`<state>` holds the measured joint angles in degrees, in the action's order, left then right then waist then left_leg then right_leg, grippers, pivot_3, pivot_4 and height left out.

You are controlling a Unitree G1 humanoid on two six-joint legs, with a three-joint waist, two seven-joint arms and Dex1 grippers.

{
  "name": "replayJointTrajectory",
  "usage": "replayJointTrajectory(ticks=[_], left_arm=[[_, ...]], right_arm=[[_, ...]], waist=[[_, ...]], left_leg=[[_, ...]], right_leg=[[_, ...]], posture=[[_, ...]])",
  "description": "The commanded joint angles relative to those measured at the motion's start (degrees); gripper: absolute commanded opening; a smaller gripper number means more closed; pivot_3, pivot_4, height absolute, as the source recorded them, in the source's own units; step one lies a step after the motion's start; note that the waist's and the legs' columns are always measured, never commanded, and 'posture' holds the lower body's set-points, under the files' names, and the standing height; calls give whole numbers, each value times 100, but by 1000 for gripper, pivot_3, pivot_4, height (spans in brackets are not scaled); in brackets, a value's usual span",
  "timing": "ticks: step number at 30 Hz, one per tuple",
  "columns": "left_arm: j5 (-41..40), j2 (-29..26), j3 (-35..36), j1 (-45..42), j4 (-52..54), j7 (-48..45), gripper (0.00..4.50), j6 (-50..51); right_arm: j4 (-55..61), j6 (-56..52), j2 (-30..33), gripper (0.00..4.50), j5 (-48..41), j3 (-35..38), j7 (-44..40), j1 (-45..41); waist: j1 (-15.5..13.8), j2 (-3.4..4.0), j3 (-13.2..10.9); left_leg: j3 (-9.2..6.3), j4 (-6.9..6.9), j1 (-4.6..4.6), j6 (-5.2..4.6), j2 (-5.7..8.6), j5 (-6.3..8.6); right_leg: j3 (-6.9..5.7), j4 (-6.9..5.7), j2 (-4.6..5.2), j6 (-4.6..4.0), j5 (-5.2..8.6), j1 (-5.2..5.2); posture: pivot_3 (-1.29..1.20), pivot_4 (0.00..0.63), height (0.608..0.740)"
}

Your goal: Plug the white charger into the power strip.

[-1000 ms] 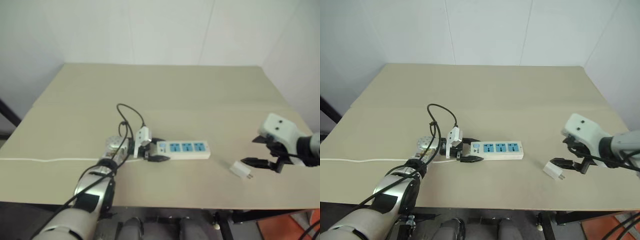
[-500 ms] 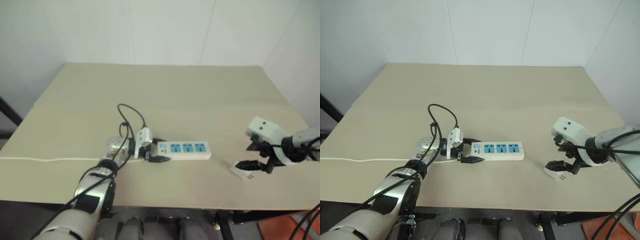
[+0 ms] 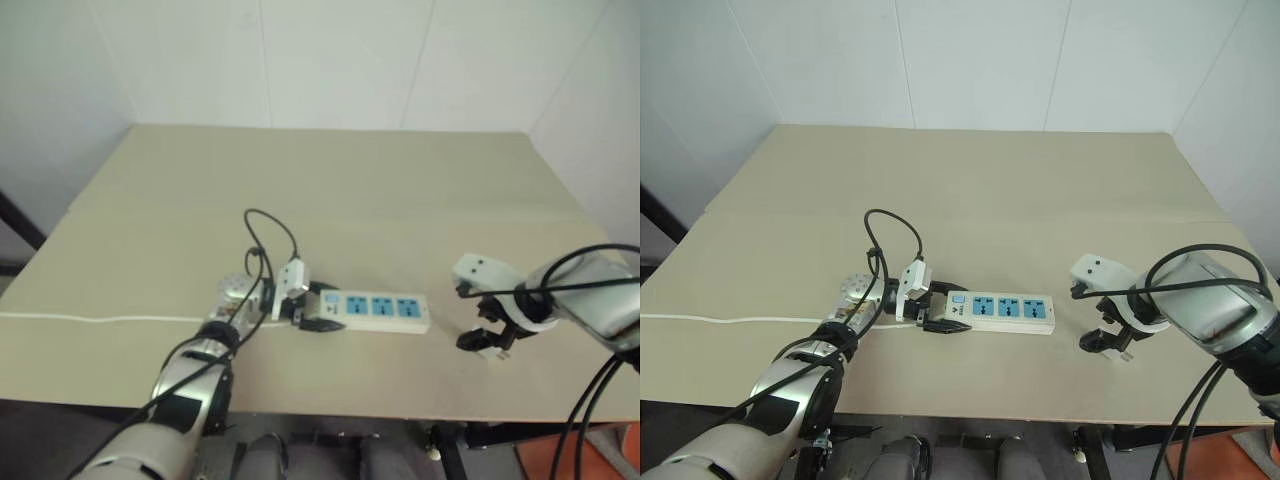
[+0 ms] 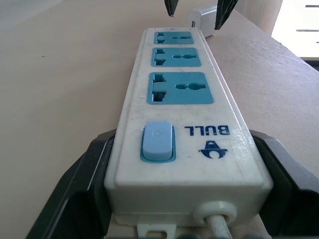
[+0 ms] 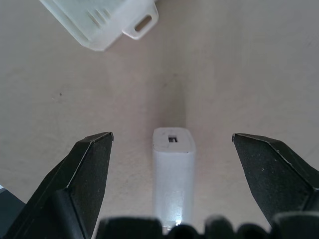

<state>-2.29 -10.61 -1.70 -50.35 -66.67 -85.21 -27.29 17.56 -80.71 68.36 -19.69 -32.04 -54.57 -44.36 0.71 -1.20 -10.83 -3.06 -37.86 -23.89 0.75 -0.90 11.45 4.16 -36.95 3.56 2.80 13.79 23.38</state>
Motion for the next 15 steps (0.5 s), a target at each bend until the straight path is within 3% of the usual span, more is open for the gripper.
replayJointTrajectory(ticks=[1,9,12,15], left_arm=[[-49,71,-83,102,225,-21,3309,55],[-79,105,-100,168,334,34,3309,127],[-42,87,-103,173,358,180,3309,38],[-108,88,-67,140,398,188,3309,94]], right_arm=[[15,-181,-2,4500,6,52,-10,-199],[-110,-114,-89,4500,172,-165,74,-189],[-129,-104,-121,3930,183,-200,78,-164],[-164,-169,-203,2938,152,-170,113,-174]], waist=[[2,0,0],[-2,1,0],[-2,1,1],[-1,1,0]], left_leg=[[0,0,0,0,0,0],[-1,0,0,0,0,0],[-1,0,0,0,0,0],[-1,-1,1,0,0,0]], right_leg=[[0,-2,0,0,0,0],[0,-2,0,3,2,0],[0,-2,0,4,2,0],[0,-3,0,7,4,0]], posture=[[0,150,740],[0,150,740],[0,150,740],[0,150,740]])
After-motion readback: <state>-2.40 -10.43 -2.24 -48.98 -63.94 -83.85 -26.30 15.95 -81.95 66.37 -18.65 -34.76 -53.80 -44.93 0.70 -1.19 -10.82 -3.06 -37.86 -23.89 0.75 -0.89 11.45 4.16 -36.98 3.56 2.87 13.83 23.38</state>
